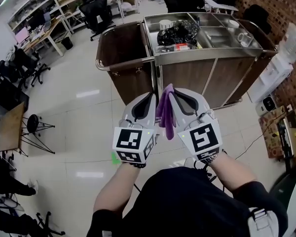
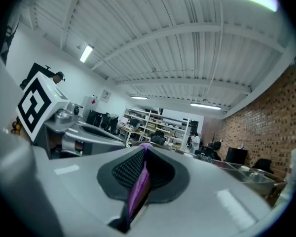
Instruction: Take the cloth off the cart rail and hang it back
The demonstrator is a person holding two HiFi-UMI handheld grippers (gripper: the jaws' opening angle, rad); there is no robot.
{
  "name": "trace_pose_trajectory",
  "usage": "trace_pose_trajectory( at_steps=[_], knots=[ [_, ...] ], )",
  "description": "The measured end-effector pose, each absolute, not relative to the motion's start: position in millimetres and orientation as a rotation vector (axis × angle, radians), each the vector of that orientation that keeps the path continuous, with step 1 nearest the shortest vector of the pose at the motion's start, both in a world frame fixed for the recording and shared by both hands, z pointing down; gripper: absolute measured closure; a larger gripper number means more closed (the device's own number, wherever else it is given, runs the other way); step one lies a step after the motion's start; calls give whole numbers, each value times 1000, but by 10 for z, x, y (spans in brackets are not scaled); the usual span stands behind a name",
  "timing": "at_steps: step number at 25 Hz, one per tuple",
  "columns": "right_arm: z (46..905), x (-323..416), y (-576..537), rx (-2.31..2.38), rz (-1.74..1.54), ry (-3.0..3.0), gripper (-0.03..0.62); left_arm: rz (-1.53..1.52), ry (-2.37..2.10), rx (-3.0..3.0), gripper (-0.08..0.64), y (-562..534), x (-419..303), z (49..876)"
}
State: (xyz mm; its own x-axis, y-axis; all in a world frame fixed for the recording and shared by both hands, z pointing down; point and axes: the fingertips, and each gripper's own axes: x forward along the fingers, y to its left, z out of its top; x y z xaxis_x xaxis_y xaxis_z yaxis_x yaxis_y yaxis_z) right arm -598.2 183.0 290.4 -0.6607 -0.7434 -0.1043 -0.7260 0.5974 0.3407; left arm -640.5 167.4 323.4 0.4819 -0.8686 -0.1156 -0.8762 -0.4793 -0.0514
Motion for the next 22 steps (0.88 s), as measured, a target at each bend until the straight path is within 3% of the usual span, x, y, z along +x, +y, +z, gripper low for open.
trace_pose_trajectory(
  at_steps=[9, 22],
  knots=[
    [2874, -5156, 1604, 1485, -527, -2658, 578, 84, 1361, -2722, 563, 1399, -5638, 3275],
    [2865, -3264, 1305, 1760, -484, -2506, 578, 38, 1077, -2836, 563, 1002, -3728, 3304]
  ],
)
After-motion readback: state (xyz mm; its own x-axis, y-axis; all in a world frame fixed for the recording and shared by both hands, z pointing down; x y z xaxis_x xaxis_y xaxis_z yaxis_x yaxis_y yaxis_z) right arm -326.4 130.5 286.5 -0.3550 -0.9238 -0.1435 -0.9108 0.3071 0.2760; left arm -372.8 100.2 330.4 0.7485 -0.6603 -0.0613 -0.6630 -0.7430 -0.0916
